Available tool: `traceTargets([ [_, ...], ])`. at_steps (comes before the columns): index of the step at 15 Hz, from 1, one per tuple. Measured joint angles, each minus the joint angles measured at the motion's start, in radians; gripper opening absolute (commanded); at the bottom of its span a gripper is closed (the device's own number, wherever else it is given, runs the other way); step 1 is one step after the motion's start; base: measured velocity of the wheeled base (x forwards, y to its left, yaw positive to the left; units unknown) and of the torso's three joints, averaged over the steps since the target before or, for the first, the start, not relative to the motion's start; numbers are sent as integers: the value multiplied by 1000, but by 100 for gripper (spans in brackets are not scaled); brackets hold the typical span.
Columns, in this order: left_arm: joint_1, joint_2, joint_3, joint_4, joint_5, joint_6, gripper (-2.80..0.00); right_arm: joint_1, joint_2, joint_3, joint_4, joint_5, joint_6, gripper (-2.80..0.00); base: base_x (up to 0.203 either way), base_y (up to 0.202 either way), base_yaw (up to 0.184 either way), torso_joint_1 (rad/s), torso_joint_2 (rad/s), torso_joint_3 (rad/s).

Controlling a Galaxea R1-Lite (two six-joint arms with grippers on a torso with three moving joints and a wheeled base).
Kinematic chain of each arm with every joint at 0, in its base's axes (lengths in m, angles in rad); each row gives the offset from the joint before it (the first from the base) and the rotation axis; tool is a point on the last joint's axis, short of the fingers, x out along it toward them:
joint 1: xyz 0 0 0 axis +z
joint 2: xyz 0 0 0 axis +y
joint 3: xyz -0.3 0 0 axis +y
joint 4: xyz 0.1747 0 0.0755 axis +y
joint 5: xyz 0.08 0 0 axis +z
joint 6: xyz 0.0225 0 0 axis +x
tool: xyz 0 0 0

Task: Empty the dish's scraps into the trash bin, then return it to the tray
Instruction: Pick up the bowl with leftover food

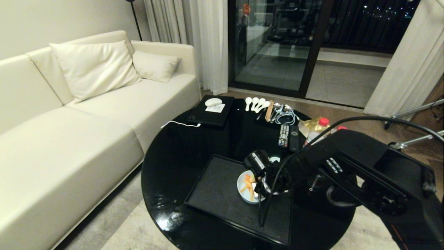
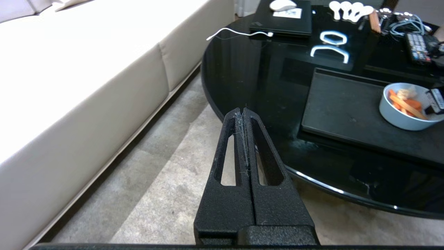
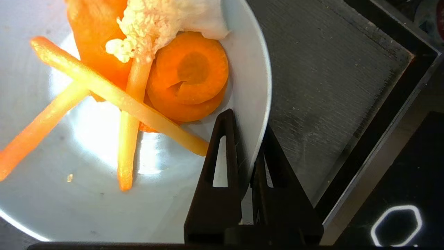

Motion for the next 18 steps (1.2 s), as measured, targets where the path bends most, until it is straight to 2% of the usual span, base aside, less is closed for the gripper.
traceTargets([
  [6,0,0,0,0,0,0,-280,7,-37,20,8,5,14,-280,0,0,0,0,0,0],
  [13,0,0,0,0,0,0,-280,-13,-154,111,14,7,131,-280,0,0,0,0,0,0],
  [18,0,0,0,0,0,0,-280,-56,-247,171,75,15,209,-280,0,0,0,0,0,0],
])
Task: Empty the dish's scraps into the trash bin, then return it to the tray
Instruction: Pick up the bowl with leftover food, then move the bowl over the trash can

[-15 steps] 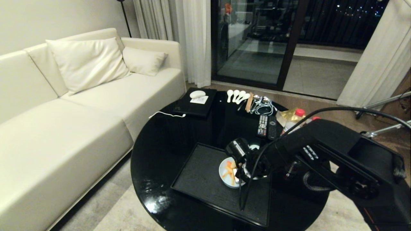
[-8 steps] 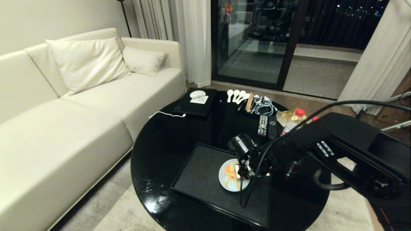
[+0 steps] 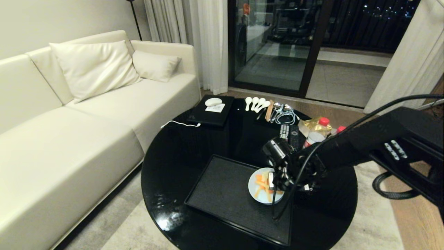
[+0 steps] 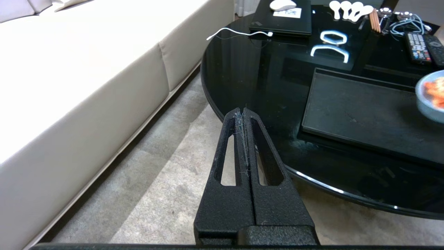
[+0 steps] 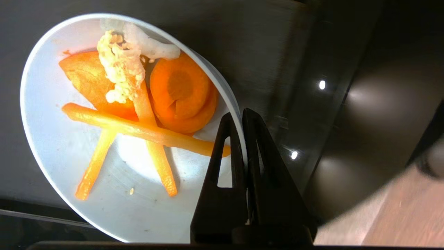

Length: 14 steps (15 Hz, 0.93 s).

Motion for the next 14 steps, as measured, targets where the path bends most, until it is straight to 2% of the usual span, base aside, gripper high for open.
traceTargets([
  [3,0,0,0,0,0,0,-280,-47,-60,16,59,27,56,-280,0,0,0,0,0,0],
  [6,0,0,0,0,0,0,-280,-114,-146,65,75,109,85,-280,0,0,0,0,0,0],
  [10,0,0,0,0,0,0,-280,-214,-314,215,76,192,88,-280,0,0,0,0,0,0],
  [14,0,0,0,0,0,0,-280,-350,-503,400,76,244,80,-280,0,0,0,0,0,0],
])
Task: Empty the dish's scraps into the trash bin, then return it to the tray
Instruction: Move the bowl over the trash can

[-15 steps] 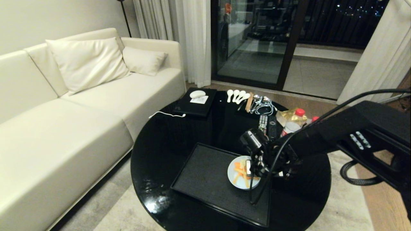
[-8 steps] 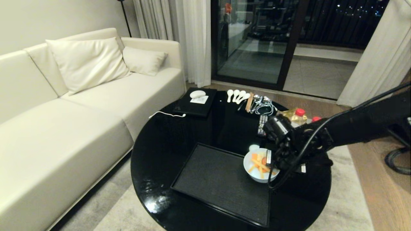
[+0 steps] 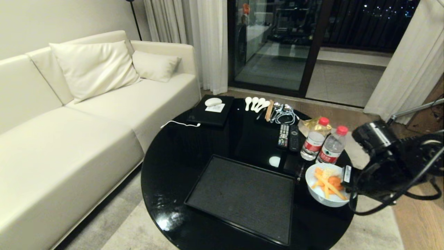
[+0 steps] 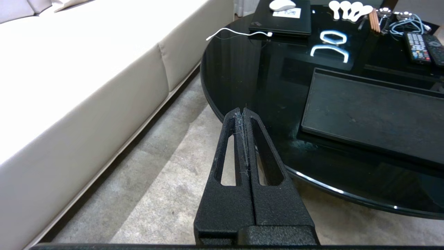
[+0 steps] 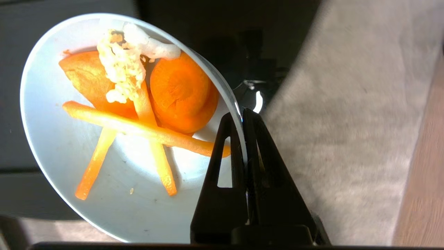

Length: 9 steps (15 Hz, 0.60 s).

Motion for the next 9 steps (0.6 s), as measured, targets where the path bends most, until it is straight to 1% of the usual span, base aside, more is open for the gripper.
traceTargets([
  [3,0,0,0,0,0,0,-280,-101,-130,161,-9,18,-35,-280,0,0,0,0,0,0],
  [5,0,0,0,0,0,0,-280,-151,-205,266,-13,20,-52,-280,0,0,0,0,0,0],
  [9,0,0,0,0,0,0,-280,-186,-361,419,-14,30,-61,-280,0,0,0,0,0,0],
])
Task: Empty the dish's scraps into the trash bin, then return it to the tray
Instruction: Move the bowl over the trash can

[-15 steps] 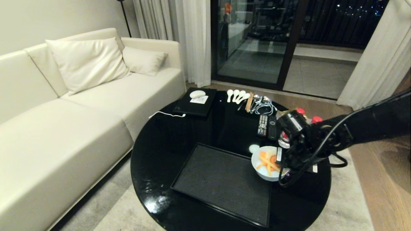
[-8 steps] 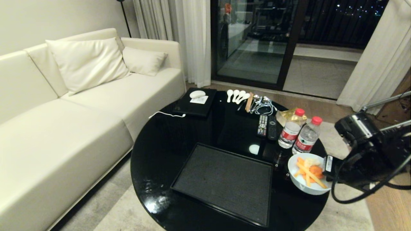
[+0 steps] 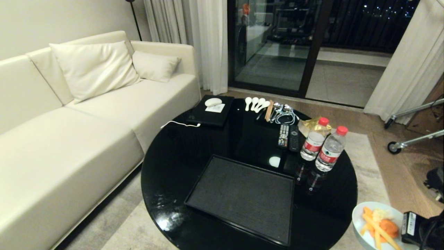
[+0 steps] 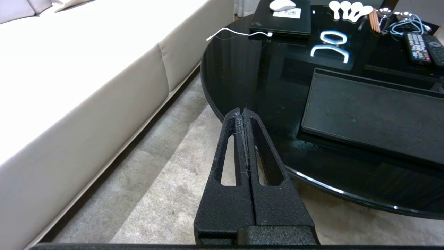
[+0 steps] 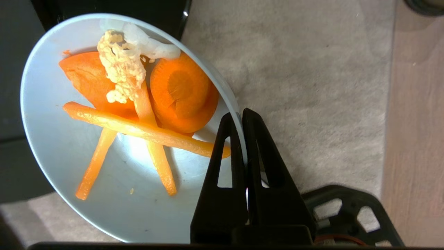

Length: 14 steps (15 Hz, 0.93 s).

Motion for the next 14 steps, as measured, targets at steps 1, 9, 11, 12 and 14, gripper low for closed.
traceTargets([
  [1,0,0,0,0,0,0,-280,-2,-32,19,8,13,1,-280,0,0,0,0,0,0],
  [9,0,0,0,0,0,0,-280,-6,-218,144,37,22,-35,-280,0,0,0,0,0,0],
  [11,0,0,0,0,0,0,-280,-6,-240,157,36,22,-39,-280,0,0,0,0,0,0],
  [12,0,0,0,0,0,0,-280,-5,-246,158,36,22,-40,-280,0,0,0,0,0,0],
  [14,0,0,0,0,0,0,-280,-5,-255,159,36,22,-43,-280,0,0,0,0,0,0],
])
